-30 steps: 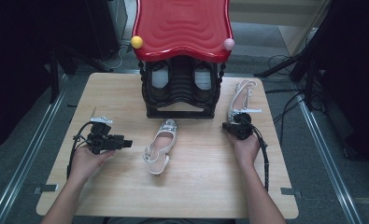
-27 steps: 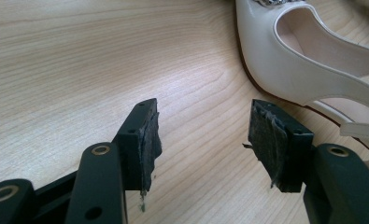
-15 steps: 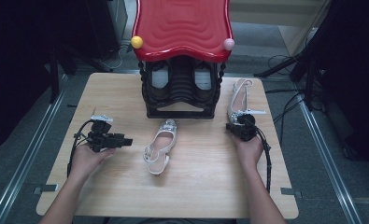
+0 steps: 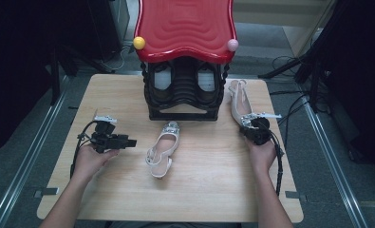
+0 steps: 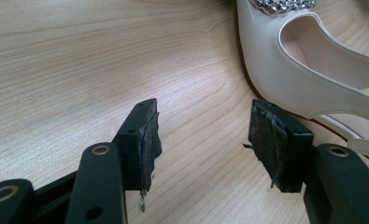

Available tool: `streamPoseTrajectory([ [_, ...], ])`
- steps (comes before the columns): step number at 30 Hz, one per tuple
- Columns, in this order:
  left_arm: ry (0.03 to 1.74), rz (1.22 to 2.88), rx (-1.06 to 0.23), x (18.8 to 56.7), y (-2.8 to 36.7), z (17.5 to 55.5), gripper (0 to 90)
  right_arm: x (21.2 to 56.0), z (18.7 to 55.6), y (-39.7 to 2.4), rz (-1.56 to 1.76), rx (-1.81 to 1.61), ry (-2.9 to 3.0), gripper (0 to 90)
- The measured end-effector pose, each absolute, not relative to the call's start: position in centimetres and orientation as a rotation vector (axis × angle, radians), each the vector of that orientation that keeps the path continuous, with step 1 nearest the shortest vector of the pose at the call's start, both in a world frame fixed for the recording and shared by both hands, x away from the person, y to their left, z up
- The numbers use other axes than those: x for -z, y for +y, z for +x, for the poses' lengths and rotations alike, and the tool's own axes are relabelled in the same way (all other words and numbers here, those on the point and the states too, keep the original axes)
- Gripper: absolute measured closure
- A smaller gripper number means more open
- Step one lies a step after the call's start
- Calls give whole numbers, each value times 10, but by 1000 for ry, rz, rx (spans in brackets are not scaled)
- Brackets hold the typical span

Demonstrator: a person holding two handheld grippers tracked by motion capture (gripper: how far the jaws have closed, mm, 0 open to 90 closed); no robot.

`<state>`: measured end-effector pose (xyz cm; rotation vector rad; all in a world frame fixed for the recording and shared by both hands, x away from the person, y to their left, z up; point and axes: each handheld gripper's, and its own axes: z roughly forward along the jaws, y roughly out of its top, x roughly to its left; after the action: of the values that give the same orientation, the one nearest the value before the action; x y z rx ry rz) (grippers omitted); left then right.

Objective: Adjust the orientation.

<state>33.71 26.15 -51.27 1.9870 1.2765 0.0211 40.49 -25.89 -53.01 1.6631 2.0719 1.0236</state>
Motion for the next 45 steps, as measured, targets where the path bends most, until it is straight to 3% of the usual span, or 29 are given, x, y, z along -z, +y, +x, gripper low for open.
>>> streamPoseTrajectory([
  [9, 1285, 1998, -25, 511, 265, 335, 430, 530, 406, -287, 1782, -1068, 1989, 892],
  [29, 1311, 1988, -44, 514, 275, 317, 428, 525, 427, -254, 1655, -1111, 2060, 881],
  [45, 1331, 1979, -56, 516, 284, 309, 426, 525, 435, -267, 1726, -1124, 2011, 900],
])
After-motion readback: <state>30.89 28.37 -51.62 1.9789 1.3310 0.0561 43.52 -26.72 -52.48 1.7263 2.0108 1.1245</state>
